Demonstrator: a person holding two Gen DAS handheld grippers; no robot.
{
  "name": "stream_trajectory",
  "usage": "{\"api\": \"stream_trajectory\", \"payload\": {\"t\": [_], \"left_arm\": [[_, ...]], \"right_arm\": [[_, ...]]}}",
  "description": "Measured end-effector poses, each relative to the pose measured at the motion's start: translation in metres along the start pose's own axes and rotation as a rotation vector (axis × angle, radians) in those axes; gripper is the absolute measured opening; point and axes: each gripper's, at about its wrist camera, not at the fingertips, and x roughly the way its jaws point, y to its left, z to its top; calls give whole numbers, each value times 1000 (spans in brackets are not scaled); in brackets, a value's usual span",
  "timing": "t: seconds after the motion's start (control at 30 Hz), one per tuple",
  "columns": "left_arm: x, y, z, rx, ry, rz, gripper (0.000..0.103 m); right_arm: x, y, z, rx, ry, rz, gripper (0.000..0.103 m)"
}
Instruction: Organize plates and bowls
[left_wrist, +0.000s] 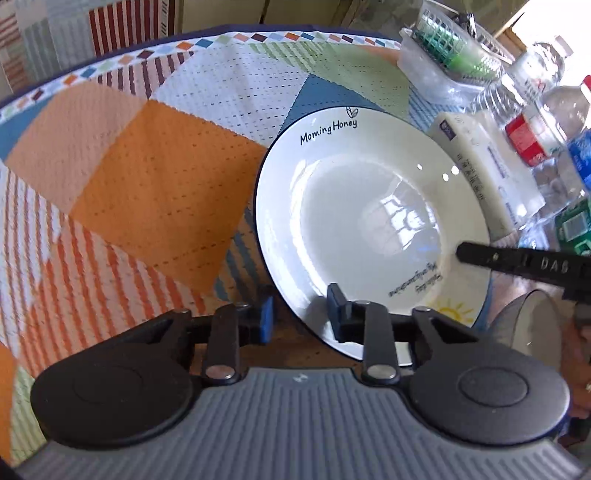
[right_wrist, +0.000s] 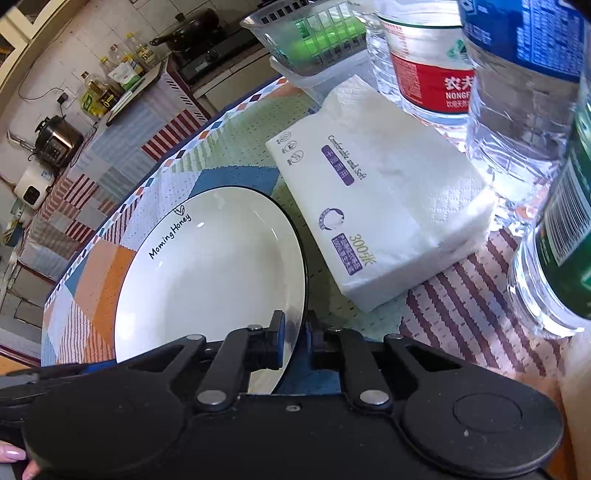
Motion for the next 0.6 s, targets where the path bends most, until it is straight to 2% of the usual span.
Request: {"api": "stream_trajectory", "payload": {"t": [0.13,0.37,0.6], "left_arm": [[-3,-7,-1,18,2,33,23],[-33,-13,-4,57,18,30,23],[-75,-16,-27,90,-5,52,22]], "right_arm": [[-4,5,-4,-23,-1,-5,14],[-24,10,-6,-82,-2,29,15],[-47,20,-23,-137,3,94,16]]}}
